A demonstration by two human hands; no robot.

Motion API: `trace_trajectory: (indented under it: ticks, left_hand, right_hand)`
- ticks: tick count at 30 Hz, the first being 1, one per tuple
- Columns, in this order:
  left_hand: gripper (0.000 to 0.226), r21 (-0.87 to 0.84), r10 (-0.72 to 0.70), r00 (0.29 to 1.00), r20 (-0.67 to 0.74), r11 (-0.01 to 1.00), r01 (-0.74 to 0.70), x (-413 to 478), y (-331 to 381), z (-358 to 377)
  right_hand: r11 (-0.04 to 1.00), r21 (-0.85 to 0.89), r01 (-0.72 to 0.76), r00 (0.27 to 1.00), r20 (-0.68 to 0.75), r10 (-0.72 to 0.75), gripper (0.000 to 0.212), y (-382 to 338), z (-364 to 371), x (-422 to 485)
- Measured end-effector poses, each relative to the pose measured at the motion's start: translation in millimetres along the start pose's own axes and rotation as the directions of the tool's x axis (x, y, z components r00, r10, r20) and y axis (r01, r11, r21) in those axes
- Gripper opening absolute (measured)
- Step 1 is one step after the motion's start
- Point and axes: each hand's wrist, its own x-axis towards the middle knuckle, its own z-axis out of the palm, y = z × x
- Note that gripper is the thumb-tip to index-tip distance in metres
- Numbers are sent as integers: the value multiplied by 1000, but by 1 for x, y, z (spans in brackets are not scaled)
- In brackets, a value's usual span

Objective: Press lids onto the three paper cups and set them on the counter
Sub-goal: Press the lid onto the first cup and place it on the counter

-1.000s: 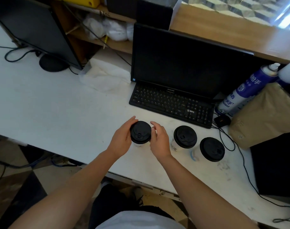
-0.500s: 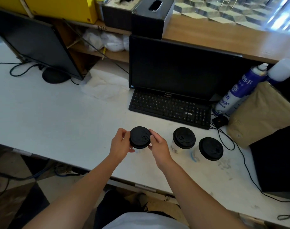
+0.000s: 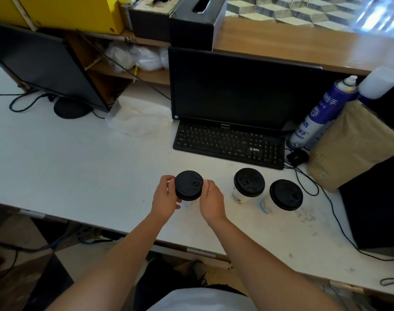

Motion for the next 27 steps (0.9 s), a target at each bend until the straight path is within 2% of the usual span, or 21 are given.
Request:
trace_trajectory:
  ticks: [2, 4, 7, 9, 11, 13, 14, 18, 21, 24, 27]
  left_hand:
    - [19, -23, 9, 1000, 28, 1000, -8, 3, 1, -5]
    - [27, -65, 12, 998, 54, 998, -9, 6, 3, -9]
    - [43, -174, -29, 996, 85, 984, 43, 9, 11, -14]
    - [45, -216, -47, 996, 80, 974, 63, 8, 14, -16]
    - [34, -231, -66, 997, 34, 970, 73, 7, 13, -17]
    - [13, -214, -97, 995, -24, 973, 90, 7, 7, -18]
    - [6, -202, -110, 993, -36, 974, 100, 7, 5, -18]
    - [17, -208, -156, 988, -20, 967, 148, 7, 0, -17]
    - [18, -212, -177, 984, -33, 963, 166, 4, -1, -15]
    - [24, -180, -177, 984, -30, 969, 169, 1, -2, -16]
    - [23, -93, -67, 997, -31, 994, 64, 0, -2, -18]
  right_hand:
    - [1000, -14, 6, 1000, 9, -5, 33, -7, -2, 4]
    - [996, 58, -67, 997, 33, 65, 29, -14, -5, 8]
    - [914, 310, -263, 964, 120, 237, 19, -19, -10, 11]
    - [843, 451, -295, 955, 163, 247, 16, -18, -12, 10]
    - [802, 528, -280, 960, 167, 226, 19, -14, -13, 8]
    - [790, 551, -269, 963, 169, 210, 25, -11, -13, 4]
    - [788, 555, -266, 964, 174, 203, 28, -9, -13, 2]
    - [774, 572, -272, 961, 196, 194, 28, -7, -14, -3]
    - [803, 519, -294, 955, 192, 226, 24, -8, -13, -4]
    - [884, 376, -277, 960, 144, 240, 37, -7, -9, -5]
    - [979, 175, -107, 994, 43, 101, 50, -6, -5, -3]
